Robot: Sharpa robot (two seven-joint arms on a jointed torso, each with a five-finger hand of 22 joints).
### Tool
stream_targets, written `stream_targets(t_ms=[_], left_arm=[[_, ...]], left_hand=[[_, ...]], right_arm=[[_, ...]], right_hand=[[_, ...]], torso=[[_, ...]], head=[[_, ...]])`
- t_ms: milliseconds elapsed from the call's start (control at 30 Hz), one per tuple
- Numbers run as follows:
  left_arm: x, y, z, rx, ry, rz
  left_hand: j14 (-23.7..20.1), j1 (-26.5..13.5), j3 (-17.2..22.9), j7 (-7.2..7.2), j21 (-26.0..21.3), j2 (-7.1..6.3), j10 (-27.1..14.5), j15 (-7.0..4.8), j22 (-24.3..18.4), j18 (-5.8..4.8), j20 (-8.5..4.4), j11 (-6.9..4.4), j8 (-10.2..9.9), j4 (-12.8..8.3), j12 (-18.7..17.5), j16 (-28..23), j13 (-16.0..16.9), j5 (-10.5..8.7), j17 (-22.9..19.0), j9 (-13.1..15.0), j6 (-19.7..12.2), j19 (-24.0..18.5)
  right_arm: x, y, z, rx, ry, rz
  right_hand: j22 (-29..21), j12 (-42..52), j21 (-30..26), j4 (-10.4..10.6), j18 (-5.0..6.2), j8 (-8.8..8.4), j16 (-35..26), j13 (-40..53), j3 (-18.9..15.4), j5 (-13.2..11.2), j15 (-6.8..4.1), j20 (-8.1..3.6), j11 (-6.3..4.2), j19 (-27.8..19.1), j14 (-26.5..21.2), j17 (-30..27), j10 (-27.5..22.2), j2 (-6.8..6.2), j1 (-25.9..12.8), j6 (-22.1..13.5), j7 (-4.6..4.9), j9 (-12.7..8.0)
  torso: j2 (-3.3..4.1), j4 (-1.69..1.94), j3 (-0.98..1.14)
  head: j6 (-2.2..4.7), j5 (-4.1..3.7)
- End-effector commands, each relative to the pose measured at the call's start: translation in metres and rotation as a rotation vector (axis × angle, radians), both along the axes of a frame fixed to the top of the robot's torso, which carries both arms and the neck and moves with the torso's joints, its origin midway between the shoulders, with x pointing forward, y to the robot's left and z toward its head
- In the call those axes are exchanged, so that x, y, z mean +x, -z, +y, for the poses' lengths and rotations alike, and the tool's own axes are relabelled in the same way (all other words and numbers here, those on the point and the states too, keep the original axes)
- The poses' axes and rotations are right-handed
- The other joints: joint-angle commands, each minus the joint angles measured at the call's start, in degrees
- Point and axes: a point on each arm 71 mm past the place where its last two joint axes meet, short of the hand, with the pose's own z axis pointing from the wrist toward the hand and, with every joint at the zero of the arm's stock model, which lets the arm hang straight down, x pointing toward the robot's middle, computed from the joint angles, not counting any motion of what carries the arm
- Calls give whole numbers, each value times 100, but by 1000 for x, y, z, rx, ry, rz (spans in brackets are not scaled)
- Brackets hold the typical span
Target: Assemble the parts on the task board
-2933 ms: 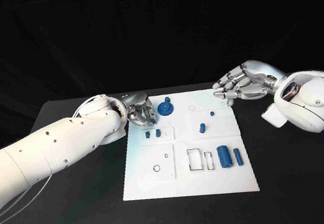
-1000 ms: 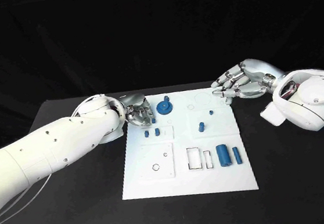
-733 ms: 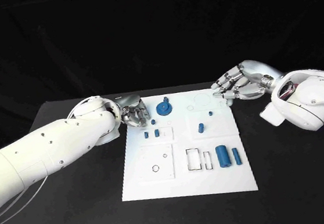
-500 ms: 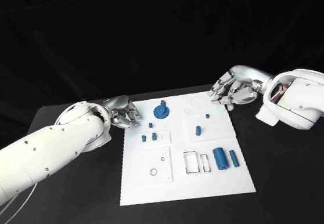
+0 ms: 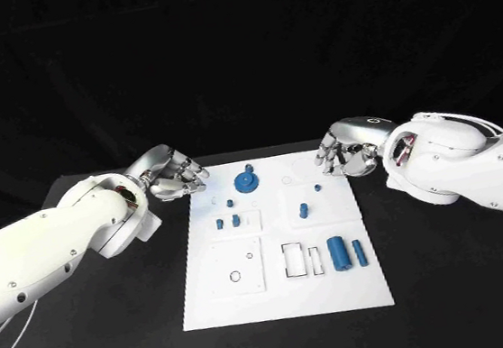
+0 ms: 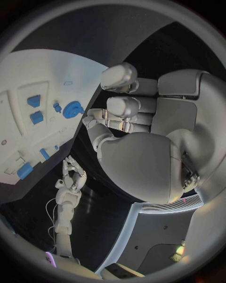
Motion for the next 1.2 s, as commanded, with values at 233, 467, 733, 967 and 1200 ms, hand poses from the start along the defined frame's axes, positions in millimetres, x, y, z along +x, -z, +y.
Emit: stream_targets(t_ms=[233, 467, 733, 967, 1200], left_arm=[[-15, -12, 3, -450, -50, 80], [-25, -19, 4, -686, -33, 137], [-31, -22, 2, -818, -14, 190], [-33, -23, 1, -847, -11, 203], [-33, -23, 2, -845, -13, 203]], left_hand=[[-583, 12, -100, 4, -623, 125, -101, -16, -588, 229, -31, 8, 59, -82, 295, -890, 185, 27, -1289, 0, 41, -398], [-743, -7, -169, 37, -975, 202, -305, 13, -919, 296, -7, 40, 58, -124, 453, -1178, 290, 27, -1676, -16, -27, -586], [-960, -44, -249, 71, -1352, 216, -519, 55, -1273, 370, 26, 92, 63, -163, 538, -1444, 335, 29, -2052, -26, -102, -815], [-980, -42, -255, 73, -1387, 230, -535, 57, -1305, 377, 30, 94, 71, -171, 559, -1469, 344, 32, -2095, -25, -103, -833], [-990, -40, -262, 78, -1415, 239, -552, 59, -1329, 382, 33, 97, 76, -181, 580, -1477, 351, 34, -2109, -25, -109, -845]], right_arm=[[2, 15, 16, -195, -25, -45], [3, 28, 24, -252, -38, -19], [3, 36, 30, -259, -50, -11], [5, 41, 32, -260, -49, -9], [5, 42, 34, -259, -55, -7]], right_hand=[[483, -174, 637, -7, -147, -117, 719, -73, 148, -72, -10, 18, 36, 171, 357, 418, -27, -96, -136, 1, 5, -27], [708, -264, 922, -27, -186, -153, 1088, -118, 221, -94, 2, 32, 55, 241, 363, 628, -57, -146, -209, 24, 7, -28], [658, -309, 803, -37, -163, -168, 1000, -140, 247, -92, 14, 42, 71, 175, 325, 556, -93, -171, -243, 30, 17, -28], [731, -326, 907, -47, -180, -177, 1131, -148, 271, -84, 18, 46, 76, 205, 332, 638, -105, -164, -245, 29, 23, -29], [935, -320, 1193, -115, -219, -129, 1399, -150, 371, -61, 5, 45, 57, 294, 354, 792, -21, -103, -216, 161, 1, 1]], torso=[[13, 16, 7], [19, 17, 7], [20, 9, 4], [15, 16, 8], [17, 6, 9]], head=[[7, -170], [-20, -191], [-55, -188], [-90, -181], [-110, -156]])
